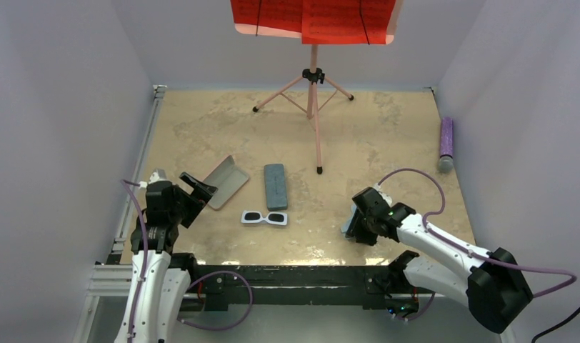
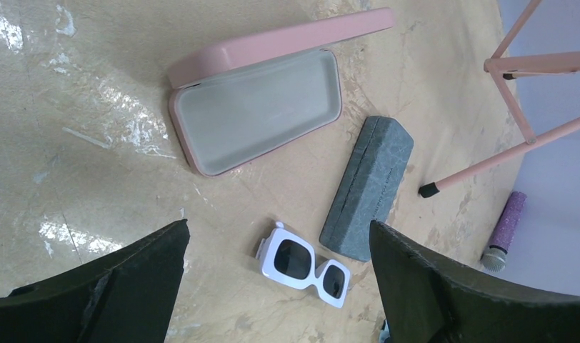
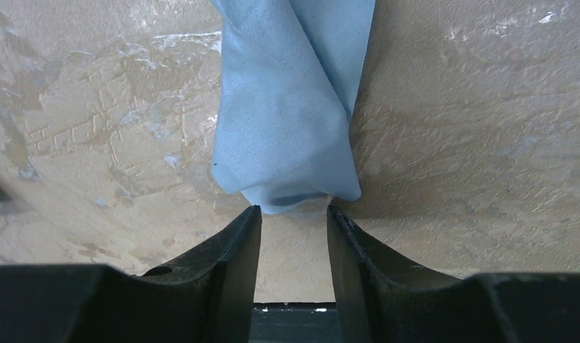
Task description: Organize the sunglasses
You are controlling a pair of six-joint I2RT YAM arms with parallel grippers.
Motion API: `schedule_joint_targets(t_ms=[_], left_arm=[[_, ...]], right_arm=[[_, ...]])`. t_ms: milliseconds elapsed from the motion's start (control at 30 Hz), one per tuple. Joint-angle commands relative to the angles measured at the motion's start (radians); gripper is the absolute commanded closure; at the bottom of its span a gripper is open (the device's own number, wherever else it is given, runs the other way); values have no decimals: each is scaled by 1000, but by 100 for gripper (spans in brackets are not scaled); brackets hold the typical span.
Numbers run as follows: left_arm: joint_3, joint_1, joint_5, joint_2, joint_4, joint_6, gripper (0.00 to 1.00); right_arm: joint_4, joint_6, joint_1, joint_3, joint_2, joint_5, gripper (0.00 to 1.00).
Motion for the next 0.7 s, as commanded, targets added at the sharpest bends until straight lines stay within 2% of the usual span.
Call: schedule_joint_targets(t_ms=[0, 167, 367, 533, 667], left_arm=[[10, -2, 20, 11, 48, 32, 0], [17, -2, 27, 38, 59, 37, 0], [11, -2, 26, 41, 70, 36, 0], [17, -2, 9, 34, 61, 41, 0], [18, -2, -6, 19, 49, 40, 0]], right_arm=[[18, 54, -1, 7, 27, 4, 59], [-2, 86, 5, 17, 57, 3, 61], [-19, 129, 16, 25, 93, 12, 68], [-37, 147, 27, 42, 138, 32, 68], [-43, 170, 34, 38, 151, 55, 75]])
